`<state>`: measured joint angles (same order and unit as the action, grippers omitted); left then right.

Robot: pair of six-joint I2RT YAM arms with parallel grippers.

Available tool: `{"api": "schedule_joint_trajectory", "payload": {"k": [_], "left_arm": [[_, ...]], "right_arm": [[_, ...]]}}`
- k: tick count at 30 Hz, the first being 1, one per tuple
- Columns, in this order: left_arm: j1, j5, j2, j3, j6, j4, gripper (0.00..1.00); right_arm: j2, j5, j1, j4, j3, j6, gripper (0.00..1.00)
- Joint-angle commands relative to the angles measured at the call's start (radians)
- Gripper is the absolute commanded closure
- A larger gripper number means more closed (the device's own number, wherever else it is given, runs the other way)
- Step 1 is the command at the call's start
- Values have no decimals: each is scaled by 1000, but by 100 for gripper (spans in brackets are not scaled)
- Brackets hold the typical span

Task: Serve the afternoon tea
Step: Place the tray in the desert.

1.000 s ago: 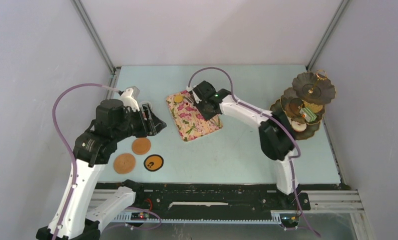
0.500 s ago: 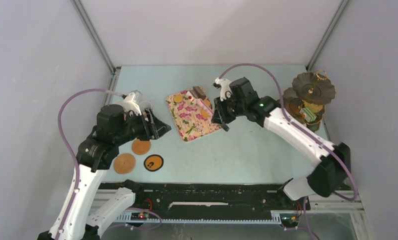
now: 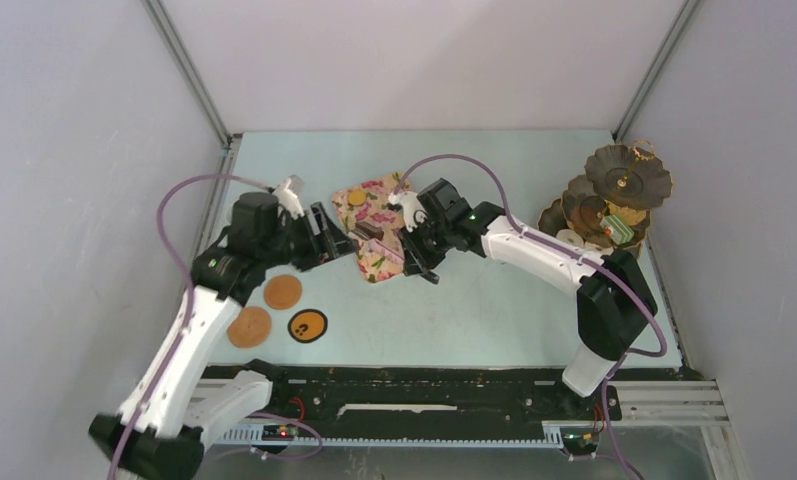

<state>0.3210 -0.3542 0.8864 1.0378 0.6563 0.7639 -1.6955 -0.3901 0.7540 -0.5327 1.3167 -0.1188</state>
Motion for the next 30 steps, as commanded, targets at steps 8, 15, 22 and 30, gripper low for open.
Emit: {"api": "schedule_joint_trajectory", "payload": {"k": [8, 15, 22, 30], "left_arm": [[-16, -72, 456, 138, 74, -257, 44], [-49, 14, 432, 63, 138, -317, 51], [-51, 118, 225, -33, 110, -211, 50], [-51, 164, -39, -158, 137, -138, 48]], "right_arm": [[-55, 357, 112, 41, -51, 478, 100], [-56, 325, 97, 102, -92, 421, 100], [-15, 349, 13, 105, -129, 265, 100], [-57, 195, 15, 135, -129, 219, 80]]}}
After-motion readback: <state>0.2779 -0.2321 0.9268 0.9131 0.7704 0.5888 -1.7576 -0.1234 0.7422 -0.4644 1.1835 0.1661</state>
